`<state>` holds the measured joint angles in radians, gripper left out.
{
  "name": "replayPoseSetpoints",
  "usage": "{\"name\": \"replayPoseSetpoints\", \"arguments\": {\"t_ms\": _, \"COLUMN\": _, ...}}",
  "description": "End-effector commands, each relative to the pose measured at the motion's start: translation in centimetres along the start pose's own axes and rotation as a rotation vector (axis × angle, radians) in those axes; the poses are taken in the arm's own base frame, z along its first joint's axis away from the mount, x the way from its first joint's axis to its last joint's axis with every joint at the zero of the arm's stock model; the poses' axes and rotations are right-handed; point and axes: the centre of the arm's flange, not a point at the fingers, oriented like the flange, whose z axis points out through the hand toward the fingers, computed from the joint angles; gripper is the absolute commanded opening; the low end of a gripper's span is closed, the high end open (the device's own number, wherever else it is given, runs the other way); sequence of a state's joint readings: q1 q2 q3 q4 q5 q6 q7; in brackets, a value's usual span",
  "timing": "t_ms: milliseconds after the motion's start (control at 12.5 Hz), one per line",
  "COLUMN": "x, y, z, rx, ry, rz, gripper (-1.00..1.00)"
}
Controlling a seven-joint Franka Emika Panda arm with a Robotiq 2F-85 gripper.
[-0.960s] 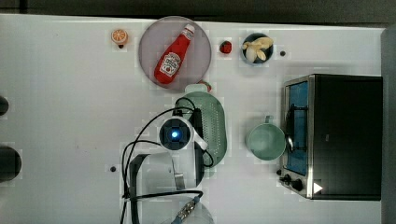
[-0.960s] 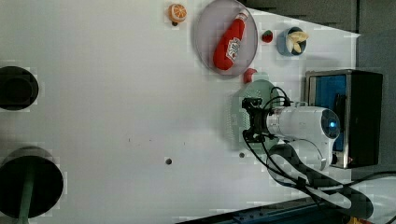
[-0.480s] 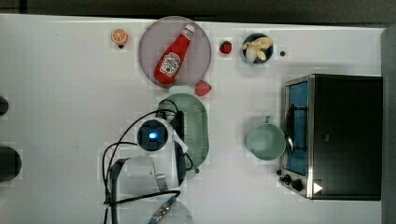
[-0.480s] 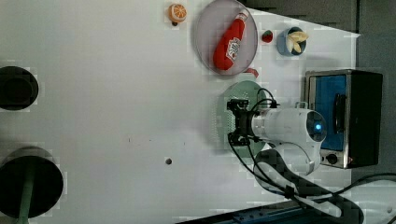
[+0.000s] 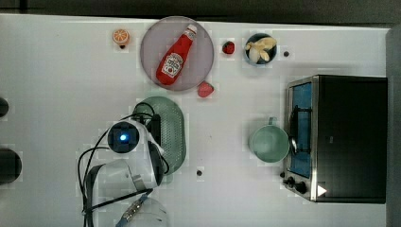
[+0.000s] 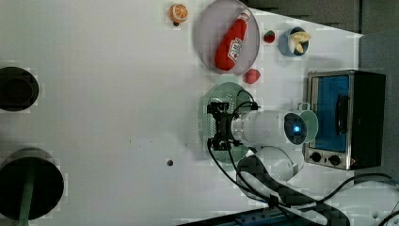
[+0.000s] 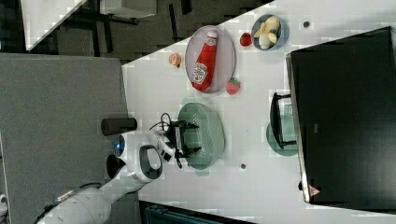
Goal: Drag strainer right to left.
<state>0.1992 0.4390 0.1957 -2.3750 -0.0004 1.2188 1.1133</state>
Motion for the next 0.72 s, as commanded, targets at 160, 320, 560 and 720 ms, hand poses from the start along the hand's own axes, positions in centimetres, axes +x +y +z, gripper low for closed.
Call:
{"name": "replayPoseSetpoints", "arguments": {"t_ms": 160, "x": -4.2, "y": -1.3, "z": -1.1, "rx": 0.016, "ry": -0.005, "rz": 0.035, "gripper": 1.00}}
{"name": "replayPoseSetpoints", "arguments": {"t_ms": 320, "x": -5.9, "y": -1.5, "z": -0.9, "rx": 0.006, "ry": -0.005, "rz": 0.046, "gripper": 1.00}}
{"name": "replayPoseSetpoints", "arguments": {"t_ms": 560, "x": -8.7, "y": -2.2, "z": -0.8, "rx": 0.005, "ry": -0.011, "rz": 0.079, "gripper": 1.00}}
{"name": "replayPoseSetpoints", "arguments": {"t_ms": 720, "x": -10.7, "y": -2.5, "z": -0.5, "rx": 0.007, "ry": -0.017, "rz": 0.095, "gripper": 1.00}}
